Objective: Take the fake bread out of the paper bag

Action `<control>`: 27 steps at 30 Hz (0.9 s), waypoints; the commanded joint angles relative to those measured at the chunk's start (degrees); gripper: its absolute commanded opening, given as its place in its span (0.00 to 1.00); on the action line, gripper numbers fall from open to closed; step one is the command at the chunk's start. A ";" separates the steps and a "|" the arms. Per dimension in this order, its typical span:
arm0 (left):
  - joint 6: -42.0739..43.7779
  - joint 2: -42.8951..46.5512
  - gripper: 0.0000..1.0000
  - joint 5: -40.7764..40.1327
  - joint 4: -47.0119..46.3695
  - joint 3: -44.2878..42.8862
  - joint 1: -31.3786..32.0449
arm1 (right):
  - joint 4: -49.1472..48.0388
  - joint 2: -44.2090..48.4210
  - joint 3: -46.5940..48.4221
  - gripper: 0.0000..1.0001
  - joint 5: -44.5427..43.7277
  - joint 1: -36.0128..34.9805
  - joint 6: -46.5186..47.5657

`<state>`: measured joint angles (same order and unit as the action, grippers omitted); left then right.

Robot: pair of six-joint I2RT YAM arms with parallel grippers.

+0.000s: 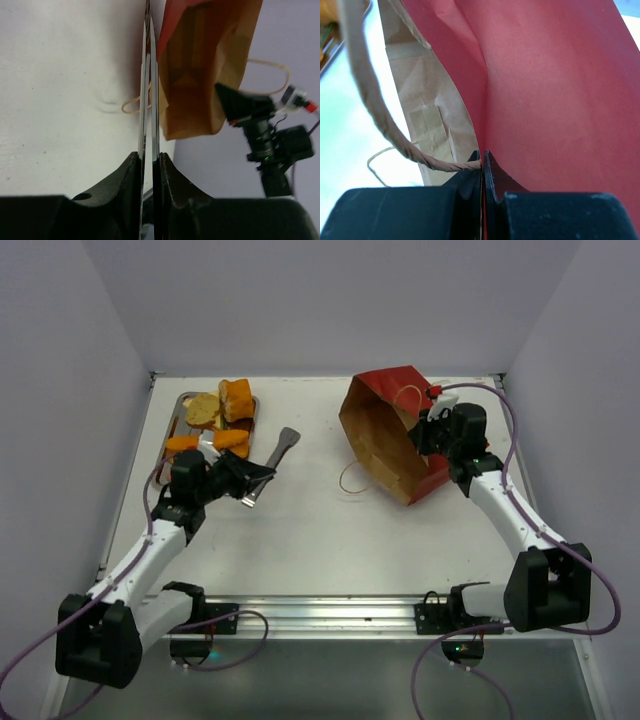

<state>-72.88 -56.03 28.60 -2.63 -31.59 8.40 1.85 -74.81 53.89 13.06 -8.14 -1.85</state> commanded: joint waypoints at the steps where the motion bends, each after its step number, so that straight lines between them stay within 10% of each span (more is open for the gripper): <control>1: 14.49 -4.95 0.07 1.47 -5.72 -4.96 7.47 | 0.95 2.12 1.13 0.00 6.62 0.76 5.88; 10: 41.22 -7.69 0.02 -24.02 -0.43 -4.45 17.69 | 2.72 2.38 1.57 0.00 10.93 4.45 7.65; 21: 50.29 -21.74 0.03 -40.63 -12.48 -2.15 24.46 | 2.81 1.86 1.39 0.01 14.01 7.00 7.47; 27: 51.17 -28.52 0.23 -44.07 -13.71 -3.30 25.70 | 3.07 2.03 1.57 0.01 15.42 7.70 7.56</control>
<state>-24.16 -83.22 -10.17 -12.71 -32.42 33.56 5.72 -73.76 53.89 26.28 -0.86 5.17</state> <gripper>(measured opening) 0.243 0.026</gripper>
